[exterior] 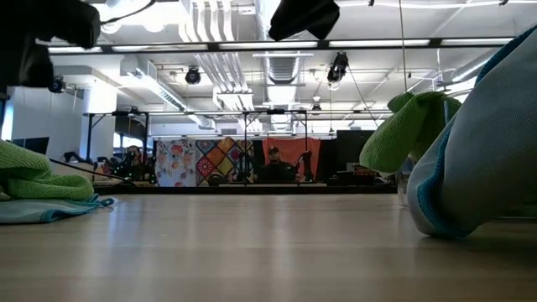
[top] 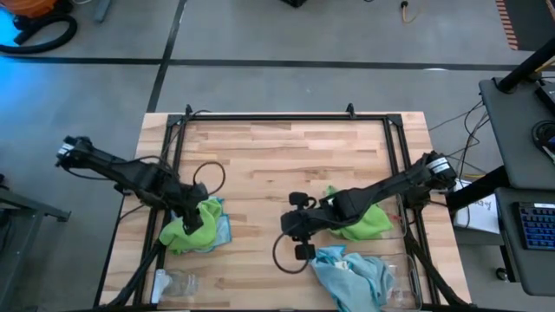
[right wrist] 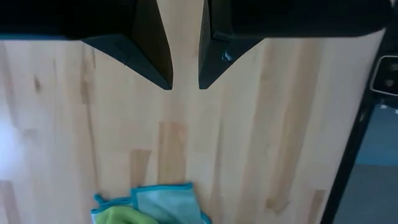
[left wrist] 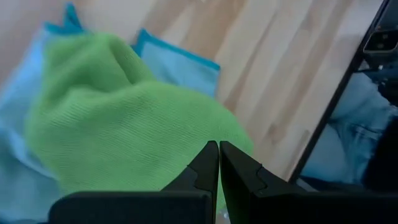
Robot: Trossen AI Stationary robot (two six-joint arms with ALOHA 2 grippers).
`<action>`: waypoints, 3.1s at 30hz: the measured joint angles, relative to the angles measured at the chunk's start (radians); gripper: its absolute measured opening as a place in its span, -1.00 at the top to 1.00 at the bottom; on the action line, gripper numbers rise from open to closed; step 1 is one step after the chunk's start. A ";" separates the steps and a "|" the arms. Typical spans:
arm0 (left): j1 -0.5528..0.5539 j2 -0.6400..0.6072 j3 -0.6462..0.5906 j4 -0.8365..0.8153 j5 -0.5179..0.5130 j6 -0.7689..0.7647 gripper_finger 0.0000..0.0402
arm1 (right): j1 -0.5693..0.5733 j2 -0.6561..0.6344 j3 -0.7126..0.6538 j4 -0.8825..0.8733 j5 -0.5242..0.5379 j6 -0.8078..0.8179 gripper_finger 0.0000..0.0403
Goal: Sort microfiber towel by color & place in baskets
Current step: Put the green microfiber cloth into the top transparent bin
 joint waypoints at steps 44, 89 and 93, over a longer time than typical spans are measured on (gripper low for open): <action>-0.054 0.267 -0.088 0.200 0.121 0.004 0.94 | 0.058 0.001 0.000 -0.108 0.000 0.110 0.64; -0.045 0.612 -0.082 0.152 0.073 0.218 0.12 | 0.073 0.002 0.000 -0.107 -0.001 0.110 0.64; -0.041 0.608 -0.081 0.152 0.088 0.217 0.29 | 0.073 0.002 0.000 -0.107 -0.001 0.110 0.64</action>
